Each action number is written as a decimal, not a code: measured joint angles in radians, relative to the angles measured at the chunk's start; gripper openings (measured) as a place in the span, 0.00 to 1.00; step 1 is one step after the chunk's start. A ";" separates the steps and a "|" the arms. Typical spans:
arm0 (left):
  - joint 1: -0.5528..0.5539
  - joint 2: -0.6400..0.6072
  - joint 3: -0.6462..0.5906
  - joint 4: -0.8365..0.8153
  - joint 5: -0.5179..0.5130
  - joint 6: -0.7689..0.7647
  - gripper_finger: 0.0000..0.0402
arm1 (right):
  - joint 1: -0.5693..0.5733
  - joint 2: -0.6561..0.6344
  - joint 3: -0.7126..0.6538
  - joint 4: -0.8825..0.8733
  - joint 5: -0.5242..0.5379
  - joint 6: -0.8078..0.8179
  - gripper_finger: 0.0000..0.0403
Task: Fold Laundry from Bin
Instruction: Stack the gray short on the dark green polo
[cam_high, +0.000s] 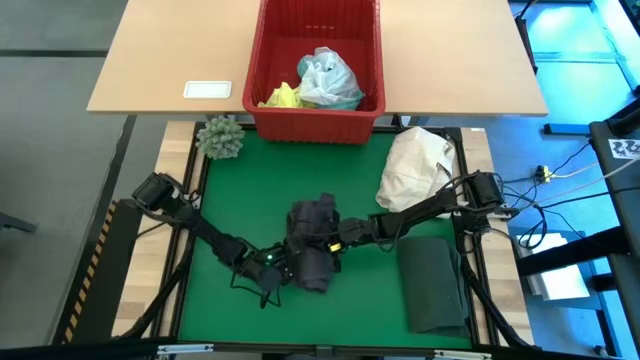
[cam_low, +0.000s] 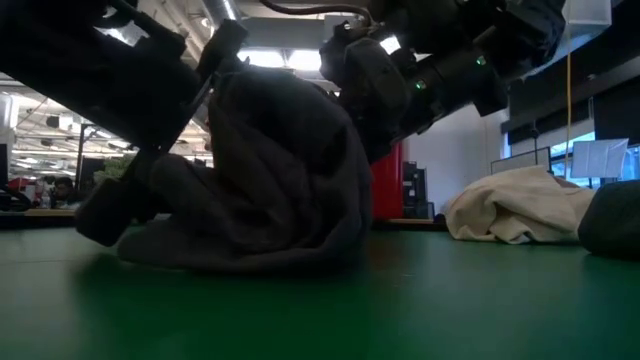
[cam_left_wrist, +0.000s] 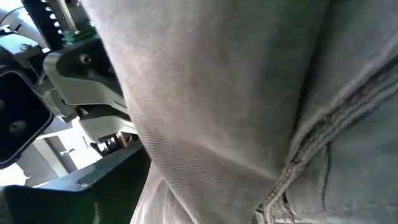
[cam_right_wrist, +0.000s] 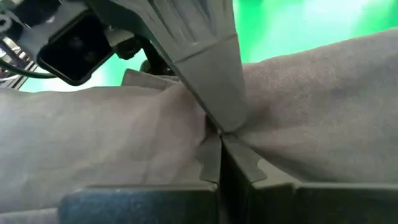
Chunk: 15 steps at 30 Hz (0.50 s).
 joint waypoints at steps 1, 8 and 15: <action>0.005 0.000 0.000 0.001 0.005 0.000 0.91 | 0.000 0.000 0.006 -0.011 -0.001 0.000 0.02; 0.040 0.000 0.000 -0.003 0.039 -0.034 0.68 | 0.000 0.000 0.019 -0.045 -0.004 -0.008 0.02; 0.055 0.001 0.001 -0.028 0.120 -0.058 0.20 | 0.002 -0.010 0.019 -0.075 -0.073 -0.012 0.05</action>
